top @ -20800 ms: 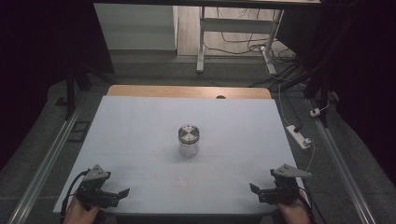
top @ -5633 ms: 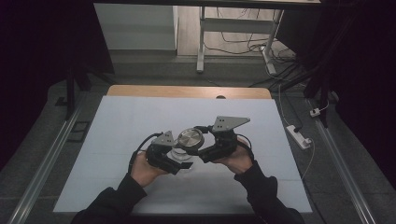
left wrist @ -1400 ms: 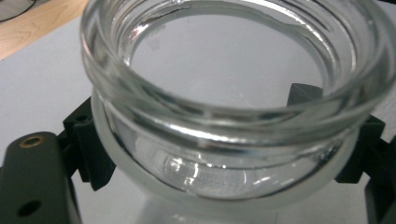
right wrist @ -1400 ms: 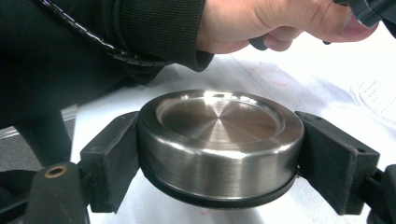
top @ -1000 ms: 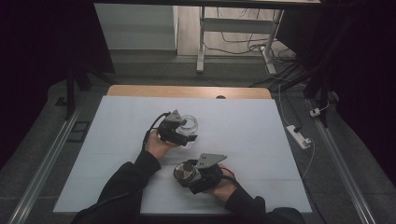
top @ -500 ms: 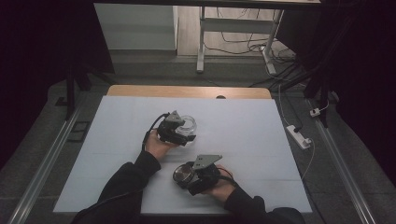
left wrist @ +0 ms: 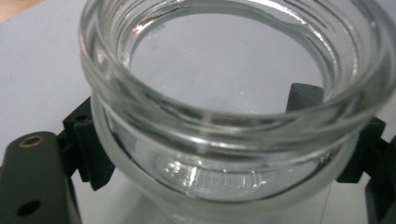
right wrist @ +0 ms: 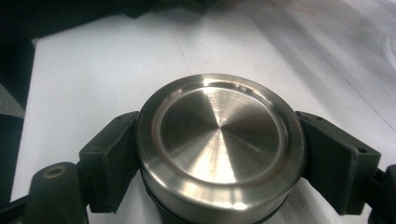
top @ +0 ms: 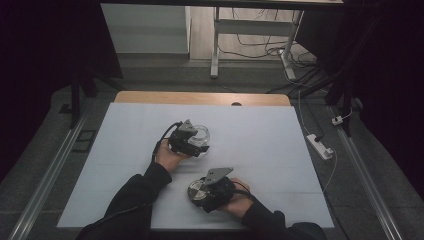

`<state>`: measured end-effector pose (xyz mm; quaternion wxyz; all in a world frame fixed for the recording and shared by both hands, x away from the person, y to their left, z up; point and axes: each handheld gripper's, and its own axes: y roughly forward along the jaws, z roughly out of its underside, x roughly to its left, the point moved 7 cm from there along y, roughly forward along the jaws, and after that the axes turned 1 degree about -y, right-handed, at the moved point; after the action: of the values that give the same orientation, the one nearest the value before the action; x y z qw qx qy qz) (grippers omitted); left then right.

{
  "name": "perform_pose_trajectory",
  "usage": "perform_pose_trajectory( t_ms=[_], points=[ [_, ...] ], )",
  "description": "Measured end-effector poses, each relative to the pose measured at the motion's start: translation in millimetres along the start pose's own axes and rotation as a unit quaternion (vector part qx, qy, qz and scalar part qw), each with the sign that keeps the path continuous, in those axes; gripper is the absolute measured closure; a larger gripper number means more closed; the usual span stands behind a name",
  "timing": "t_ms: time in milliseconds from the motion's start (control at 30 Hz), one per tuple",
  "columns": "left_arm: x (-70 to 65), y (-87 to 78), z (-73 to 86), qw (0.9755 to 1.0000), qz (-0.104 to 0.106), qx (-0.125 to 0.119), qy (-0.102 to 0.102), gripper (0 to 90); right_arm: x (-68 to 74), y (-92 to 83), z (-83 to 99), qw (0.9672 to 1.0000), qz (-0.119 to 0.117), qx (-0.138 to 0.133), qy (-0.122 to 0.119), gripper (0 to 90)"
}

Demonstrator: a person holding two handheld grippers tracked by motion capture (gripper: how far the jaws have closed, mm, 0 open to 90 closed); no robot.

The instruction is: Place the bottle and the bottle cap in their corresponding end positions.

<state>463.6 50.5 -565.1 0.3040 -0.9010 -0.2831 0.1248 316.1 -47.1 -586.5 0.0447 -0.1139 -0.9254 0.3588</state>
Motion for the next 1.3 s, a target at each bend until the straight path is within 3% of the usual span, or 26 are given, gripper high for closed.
perform_pose_trajectory(
  t_ms=[133,733,1000,1300],
  points=[
    [-0.4,-0.3,1.3,1.0,0.0,0.001,0.005,15.1,-0.6,0.7,2.9,0.9998,0.007,0.017,-0.007,17.7],
    [-0.1,-0.3,0.7,1.0,0.005,0.003,-0.004,14.0,-1.1,0.1,3.5,0.9995,0.011,0.027,-0.014,17.4],
    [-0.3,-4.2,-1.3,0.9999,0.003,0.0,-0.011,12.5,-2.9,-3.1,-0.2,0.9998,0.009,0.013,0.01,13.5],
    [-0.6,-10.4,-2.0,0.9999,0.004,-0.004,-0.012,7.3,-0.7,-10.3,-7.7,0.9998,0.007,-0.009,0.013,9.0]
  ],
)
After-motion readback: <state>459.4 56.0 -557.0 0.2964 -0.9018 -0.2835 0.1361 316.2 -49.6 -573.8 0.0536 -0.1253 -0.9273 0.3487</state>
